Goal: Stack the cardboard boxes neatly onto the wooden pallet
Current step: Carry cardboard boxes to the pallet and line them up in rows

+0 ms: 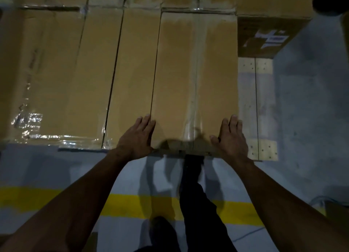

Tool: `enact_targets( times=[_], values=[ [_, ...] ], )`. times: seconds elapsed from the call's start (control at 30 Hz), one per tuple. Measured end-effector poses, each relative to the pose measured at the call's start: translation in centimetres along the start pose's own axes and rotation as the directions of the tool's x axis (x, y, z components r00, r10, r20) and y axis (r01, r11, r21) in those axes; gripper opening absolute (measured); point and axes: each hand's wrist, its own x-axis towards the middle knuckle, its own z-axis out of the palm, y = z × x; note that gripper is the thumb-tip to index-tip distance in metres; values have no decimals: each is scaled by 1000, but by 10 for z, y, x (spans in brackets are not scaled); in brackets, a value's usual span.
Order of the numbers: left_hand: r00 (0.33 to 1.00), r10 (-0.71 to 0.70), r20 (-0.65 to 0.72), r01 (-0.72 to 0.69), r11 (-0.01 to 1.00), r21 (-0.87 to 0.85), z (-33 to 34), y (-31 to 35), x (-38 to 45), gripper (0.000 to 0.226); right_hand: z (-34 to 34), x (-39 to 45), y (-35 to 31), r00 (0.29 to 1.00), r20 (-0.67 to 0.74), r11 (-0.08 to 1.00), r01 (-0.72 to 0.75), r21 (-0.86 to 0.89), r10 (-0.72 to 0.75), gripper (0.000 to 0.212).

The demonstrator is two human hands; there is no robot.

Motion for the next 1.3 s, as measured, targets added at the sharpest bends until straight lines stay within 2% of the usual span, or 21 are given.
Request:
enact_targets(
  times=[0.13, 0.23, 0.37, 0.53, 0.9, 1.3],
  values=[
    [999, 44, 15, -45, 992, 120, 14, -7, -23, 104, 11, -17, -3, 1000, 23, 999, -7, -45, 9, 88],
    [997, 62, -40, -53, 979, 196, 20, -10, -26, 101, 13, -23, -3, 1000, 30, 999, 1, -51, 1, 96],
    [988, 85, -127, -47, 961, 273, 26, -12, -26, 85, 11, -24, -3, 999, 36, 998, 5, -65, -3, 102],
    [986, 113, -123, -65, 937, 342, 30, -10, -31, 82, 13, -23, -4, 999, 34, 998, -2, -60, 4, 102],
    [991, 85, -103, -40, 923, 383, 23, -3, -29, 85, 14, -24, -6, 998, 35, 997, -60, 43, 58, 101],
    [988, 101, -121, -60, 950, 307, 29, -10, -24, 73, 16, -27, -9, 998, 23, 999, -54, 1, 54, 98]
  ],
)
